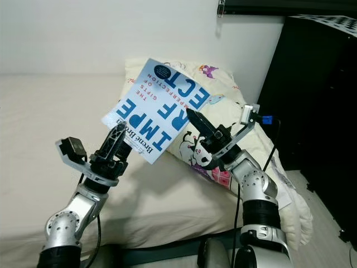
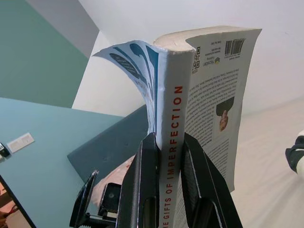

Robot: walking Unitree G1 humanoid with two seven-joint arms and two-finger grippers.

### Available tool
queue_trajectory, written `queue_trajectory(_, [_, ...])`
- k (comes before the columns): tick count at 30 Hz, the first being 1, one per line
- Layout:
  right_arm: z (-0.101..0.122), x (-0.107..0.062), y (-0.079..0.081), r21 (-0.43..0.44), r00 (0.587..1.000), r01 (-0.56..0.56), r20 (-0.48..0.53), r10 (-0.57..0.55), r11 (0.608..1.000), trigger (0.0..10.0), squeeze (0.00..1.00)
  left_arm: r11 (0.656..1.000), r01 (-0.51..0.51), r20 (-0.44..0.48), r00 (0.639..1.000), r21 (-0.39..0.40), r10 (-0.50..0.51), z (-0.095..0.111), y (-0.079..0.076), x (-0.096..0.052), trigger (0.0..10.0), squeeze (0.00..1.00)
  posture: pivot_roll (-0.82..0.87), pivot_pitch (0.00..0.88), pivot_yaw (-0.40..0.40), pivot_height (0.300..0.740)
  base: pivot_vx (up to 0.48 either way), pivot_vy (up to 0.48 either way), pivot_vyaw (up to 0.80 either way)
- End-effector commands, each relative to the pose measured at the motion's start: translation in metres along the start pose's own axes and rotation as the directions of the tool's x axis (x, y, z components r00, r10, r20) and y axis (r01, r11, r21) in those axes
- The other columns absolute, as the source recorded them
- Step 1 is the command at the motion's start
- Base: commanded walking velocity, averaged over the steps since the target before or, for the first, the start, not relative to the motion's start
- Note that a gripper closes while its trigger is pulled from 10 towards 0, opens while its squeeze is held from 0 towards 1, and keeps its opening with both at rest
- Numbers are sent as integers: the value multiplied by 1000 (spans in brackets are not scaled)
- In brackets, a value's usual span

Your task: Clean up the room

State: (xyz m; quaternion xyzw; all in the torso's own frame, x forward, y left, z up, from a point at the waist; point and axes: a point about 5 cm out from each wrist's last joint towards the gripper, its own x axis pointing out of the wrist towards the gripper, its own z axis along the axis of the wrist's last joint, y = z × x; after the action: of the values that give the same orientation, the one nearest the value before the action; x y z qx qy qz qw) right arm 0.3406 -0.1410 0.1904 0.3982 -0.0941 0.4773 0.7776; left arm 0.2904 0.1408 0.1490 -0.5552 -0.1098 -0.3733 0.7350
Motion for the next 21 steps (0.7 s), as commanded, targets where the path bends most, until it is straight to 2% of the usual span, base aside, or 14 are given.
queue_trajectory(1, [6, 3, 6, -12, 999, -38, 31, 38, 999, 0, 0, 999, -32, -76, 997, 21, 34, -12, 4, -3, 10000, 0, 49, 0, -90, 535, 0, 0, 0])
queue_trajectory(5, [8, 5, 9, -18, 998, -52, 33, 52, 999, 0, 0, 996, -68, -149, 986, 54, 75, -28, 8, -4, 10000, 0, 47, 0, -90, 535, 0, 0, 0])
queue_trajectory(9, [13, 9, 15, -33, 996, -81, 32, 82, 996, 0, 0, 987, -127, -238, 960, 100, 147, -54, 16, -6, 10000, 0, 40, 0, -91, 535, 0, 0, 0])
queue_trajectory(21, [17, 16, 27, -45, 989, -142, 24, 144, 989, 0, 0, 979, -165, -225, 956, 122, 189, -56, 21, -6, 10000, 0, 37, 0, -94, 535, 0, 0, 0])
